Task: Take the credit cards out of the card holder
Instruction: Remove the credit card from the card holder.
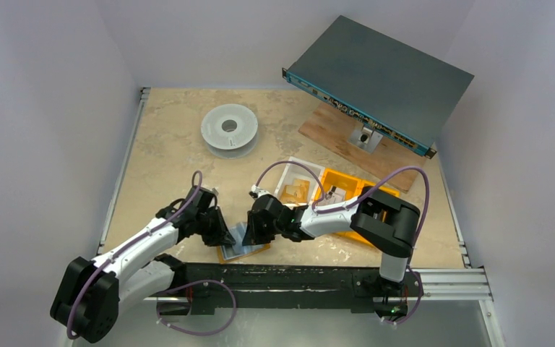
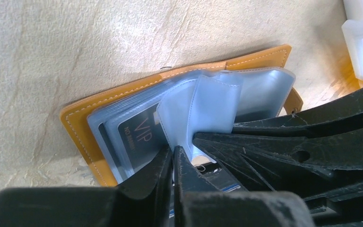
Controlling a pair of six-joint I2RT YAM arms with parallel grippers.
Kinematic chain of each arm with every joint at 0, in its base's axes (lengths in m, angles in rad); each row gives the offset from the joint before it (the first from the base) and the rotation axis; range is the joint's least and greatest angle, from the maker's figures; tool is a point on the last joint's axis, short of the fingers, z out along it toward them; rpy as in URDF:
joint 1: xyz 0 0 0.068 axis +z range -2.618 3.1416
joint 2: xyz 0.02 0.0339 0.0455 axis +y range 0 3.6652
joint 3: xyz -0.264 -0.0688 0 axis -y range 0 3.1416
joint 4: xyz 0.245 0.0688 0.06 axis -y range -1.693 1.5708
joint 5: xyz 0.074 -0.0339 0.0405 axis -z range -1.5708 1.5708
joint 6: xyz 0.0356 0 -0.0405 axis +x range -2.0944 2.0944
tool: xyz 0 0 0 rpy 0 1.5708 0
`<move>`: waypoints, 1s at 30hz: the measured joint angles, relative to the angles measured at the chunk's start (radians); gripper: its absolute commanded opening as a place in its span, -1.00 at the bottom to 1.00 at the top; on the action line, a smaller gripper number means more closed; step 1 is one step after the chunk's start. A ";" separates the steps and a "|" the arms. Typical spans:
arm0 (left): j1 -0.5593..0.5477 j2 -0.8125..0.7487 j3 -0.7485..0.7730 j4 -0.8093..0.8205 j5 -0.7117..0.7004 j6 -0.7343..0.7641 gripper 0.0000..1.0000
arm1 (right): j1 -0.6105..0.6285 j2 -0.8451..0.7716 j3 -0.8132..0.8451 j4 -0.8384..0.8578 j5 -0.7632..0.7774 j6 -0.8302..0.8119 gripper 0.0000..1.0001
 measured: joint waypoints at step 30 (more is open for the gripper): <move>-0.048 -0.021 0.104 -0.071 0.006 0.066 -0.62 | 0.003 -0.269 0.033 -0.319 0.169 -0.072 -0.24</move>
